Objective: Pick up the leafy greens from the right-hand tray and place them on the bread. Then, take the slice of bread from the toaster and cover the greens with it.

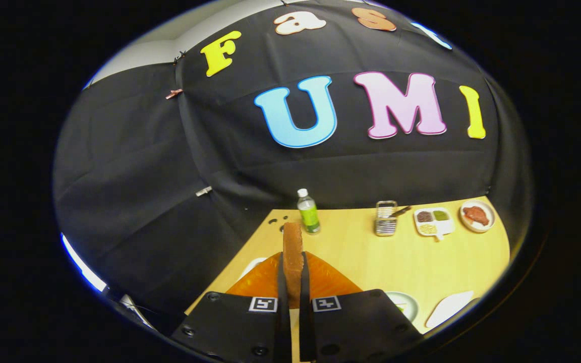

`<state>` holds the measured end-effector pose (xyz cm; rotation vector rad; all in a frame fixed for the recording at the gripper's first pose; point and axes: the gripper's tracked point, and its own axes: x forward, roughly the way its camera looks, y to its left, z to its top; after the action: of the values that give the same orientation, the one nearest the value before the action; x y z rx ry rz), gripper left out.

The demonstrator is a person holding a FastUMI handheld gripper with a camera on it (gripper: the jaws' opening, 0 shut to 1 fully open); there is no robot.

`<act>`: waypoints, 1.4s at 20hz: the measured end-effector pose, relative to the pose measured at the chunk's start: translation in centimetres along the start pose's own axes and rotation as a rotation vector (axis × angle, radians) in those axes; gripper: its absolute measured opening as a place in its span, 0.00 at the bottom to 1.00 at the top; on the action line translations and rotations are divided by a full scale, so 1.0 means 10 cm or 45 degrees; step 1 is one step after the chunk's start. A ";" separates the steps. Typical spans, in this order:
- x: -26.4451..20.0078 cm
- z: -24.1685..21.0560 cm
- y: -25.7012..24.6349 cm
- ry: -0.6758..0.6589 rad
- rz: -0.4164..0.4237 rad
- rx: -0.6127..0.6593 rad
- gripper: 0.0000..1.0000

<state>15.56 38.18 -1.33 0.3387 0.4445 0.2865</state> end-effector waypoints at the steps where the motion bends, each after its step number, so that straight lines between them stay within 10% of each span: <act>1: -0.09 -0.03 -0.16 0.003 -0.035 -0.002 0.11; 10: -0.33 -0.92 -1.37 0.149 -0.308 0.170 0.11; 24: 0.37 -1.94 -1.40 0.234 -0.273 0.630 0.11; 28: 0.35 -2.21 -1.76 0.270 -0.383 0.488 0.11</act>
<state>11.82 29.08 -28.03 0.6109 0.7538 -0.0613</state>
